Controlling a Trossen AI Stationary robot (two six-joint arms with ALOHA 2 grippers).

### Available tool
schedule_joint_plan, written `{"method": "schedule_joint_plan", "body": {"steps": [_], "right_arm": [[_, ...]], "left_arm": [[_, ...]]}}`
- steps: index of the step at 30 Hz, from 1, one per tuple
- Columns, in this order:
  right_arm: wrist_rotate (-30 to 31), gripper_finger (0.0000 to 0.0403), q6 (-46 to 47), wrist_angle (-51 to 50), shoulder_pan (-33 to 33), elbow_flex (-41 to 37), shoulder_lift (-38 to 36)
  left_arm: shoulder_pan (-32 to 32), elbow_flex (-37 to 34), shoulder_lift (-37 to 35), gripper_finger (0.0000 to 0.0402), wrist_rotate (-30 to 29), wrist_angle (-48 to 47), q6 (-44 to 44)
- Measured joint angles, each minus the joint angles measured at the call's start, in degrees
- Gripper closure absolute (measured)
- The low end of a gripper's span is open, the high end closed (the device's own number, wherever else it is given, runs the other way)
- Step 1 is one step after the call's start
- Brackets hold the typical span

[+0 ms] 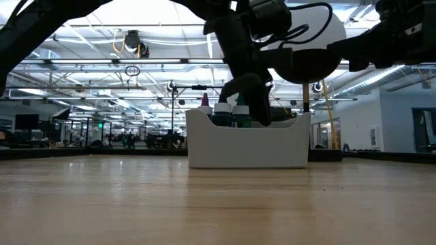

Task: Pick & Place food coloring
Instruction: Put the small yellow food coloring bottle into the gray bin

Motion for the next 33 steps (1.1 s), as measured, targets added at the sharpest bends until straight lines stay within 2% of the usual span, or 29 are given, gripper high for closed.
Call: {"method": "schedule_joint_plan", "body": {"steps": [4, 7, 11, 14, 17, 21, 24, 27, 29, 33], "right_arm": [[0.00, 0.0403, -0.02, 0.00, 0.00, 0.00, 0.00], [0.00, 0.0403, 0.00, 0.01, 0.00, 0.00, 0.00], [-0.05, 0.0403, 0.31, -0.21, 0.00, 0.00, -0.02], [-0.12, 0.0403, 0.43, -0.19, 0.00, 0.00, -0.02], [-0.15, 0.0403, 0.44, -0.22, 0.09, 0.00, -0.02], [-0.13, 0.0403, 0.44, -0.26, 0.09, 0.00, -0.02], [-0.14, 0.0403, 0.37, -0.25, 0.09, 0.00, -0.02], [-0.15, 0.0403, 0.31, -0.24, 0.09, 0.00, -0.02], [-0.15, 0.0403, 0.22, -0.22, 0.09, 0.00, -0.02], [-0.15, 0.0403, 0.00, -0.22, 0.09, 0.00, -0.02]], "left_arm": [[-0.31, 0.08, -0.58, 0.0294, -0.73, 2.81, 1.20], [-1.61, 3.47, -2.10, 0.0293, -1.02, 2.07, 2.57], [-4.40, 11.66, -6.41, 0.0293, -0.82, -3.78, 2.30], [-6.34, 17.49, -10.75, 0.0296, -0.78, -11.49, 1.66], [-8.03, 19.87, -16.99, 0.0321, -2.08, -18.12, -1.35], [-9.47, 18.98, -26.90, 0.0386, -8.30, -29.60, -10.45], [-9.57, 14.63, -34.49, 0.0391, -13.20, -36.81, -20.53], [-10.30, 5.26, -43.69, 0.0395, -16.78, -37.95, -28.34], [-11.24, -3.09, -50.65, 0.0397, -16.76, -34.97, -31.10], [-14.22, -23.36, -65.13, 0.0397, -16.78, -22.70, -33.44]]}}
